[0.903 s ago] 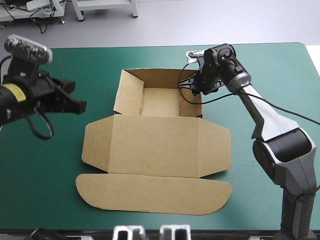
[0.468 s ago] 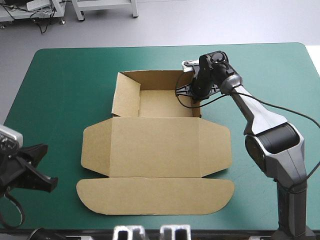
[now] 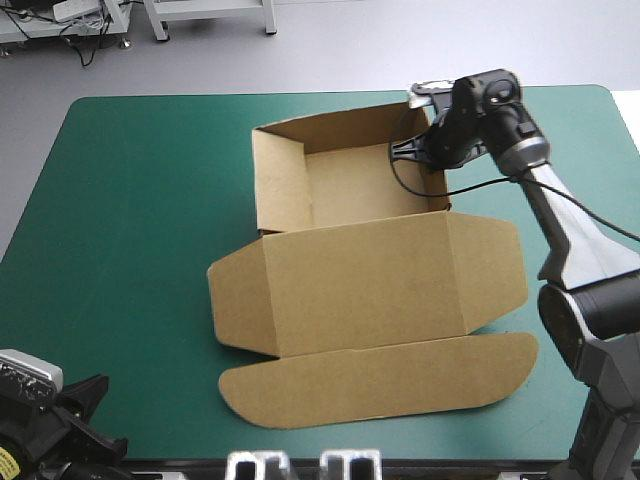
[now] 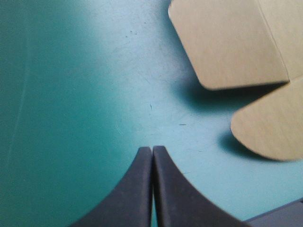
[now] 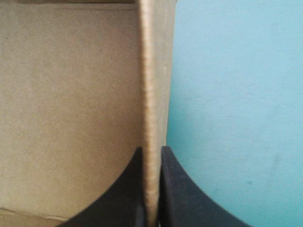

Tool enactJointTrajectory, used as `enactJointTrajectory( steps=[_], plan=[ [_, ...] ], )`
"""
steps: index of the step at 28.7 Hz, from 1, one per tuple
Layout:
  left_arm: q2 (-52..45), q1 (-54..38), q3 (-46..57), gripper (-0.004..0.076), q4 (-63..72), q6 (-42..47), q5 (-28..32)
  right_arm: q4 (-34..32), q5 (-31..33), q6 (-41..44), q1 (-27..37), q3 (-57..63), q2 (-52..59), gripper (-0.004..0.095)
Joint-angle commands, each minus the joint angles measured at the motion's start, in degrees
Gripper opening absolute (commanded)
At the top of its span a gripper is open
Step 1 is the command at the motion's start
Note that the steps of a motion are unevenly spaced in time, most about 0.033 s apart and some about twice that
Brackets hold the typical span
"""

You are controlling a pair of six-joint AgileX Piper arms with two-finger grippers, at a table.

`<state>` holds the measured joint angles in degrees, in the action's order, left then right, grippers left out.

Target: Fold the box

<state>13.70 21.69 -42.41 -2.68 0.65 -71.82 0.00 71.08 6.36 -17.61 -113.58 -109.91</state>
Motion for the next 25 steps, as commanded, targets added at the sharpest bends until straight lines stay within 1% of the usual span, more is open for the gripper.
enactJointTrajectory(
  steps=[1, 4, 6, 10, 13, 15, 19, 21, 24, 25],
  plan=[
    [-2.3, 0.2, 1.4, -0.0010, 1.7, 1.6, -1.8, -2.2, 0.6, -2.0, 5.0, 0.4, 7.9, -0.0020],
    [-3.8, 0.2, 2.5, -0.0010, 1.7, 1.6, -1.8, -6.4, 0.6, -2.8, 9.9, 3.6, 11.5, -0.0019],
    [-3.9, 0.2, 2.5, -0.0010, 1.1, 1.6, -1.8, -8.3, 0.6, -4.9, 13.9, 6.5, 13.4, -0.0019],
    [-3.9, 0.2, 2.5, -0.0010, 0.4, 1.6, -1.8, -8.6, 0.6, -6.9, 21.6, 11.7, 15.0, -0.0020],
    [-3.9, 0.2, 2.5, -0.0010, 0.2, 1.6, -1.7, -8.5, -1.1, -7.0, 27.0, 14.7, 14.4, -0.0019],
    [-3.9, 0.2, 2.5, -0.0010, 0.2, 1.6, -1.7, -8.1, -2.8, -7.5, 29.5, 16.0, 13.4, -0.0019],
    [-3.9, 0.2, 2.5, -0.0010, 0.2, 1.6, -1.8, -8.3, -5.0, -11.4, 30.9, 16.5, 10.9, 0.0000],
    [-3.9, 0.2, 2.5, -0.0010, 0.2, 1.6, -1.8, -9.0, -6.1, -12.3, 30.9, 16.5, 9.3, 0.0069],
    [-3.9, 0.2, 2.5, -0.0010, 0.2, 1.6, -1.8, -11.5, -6.0, -12.2, 30.9, 16.4, 6.8, 0.0251],
    [-3.9, 0.2, 2.5, -0.0010, 0.2, 1.6, -1.8, -14.4, -5.4, -12.2, 30.9, 16.4, 5.2, 0.0383]
  ],
)
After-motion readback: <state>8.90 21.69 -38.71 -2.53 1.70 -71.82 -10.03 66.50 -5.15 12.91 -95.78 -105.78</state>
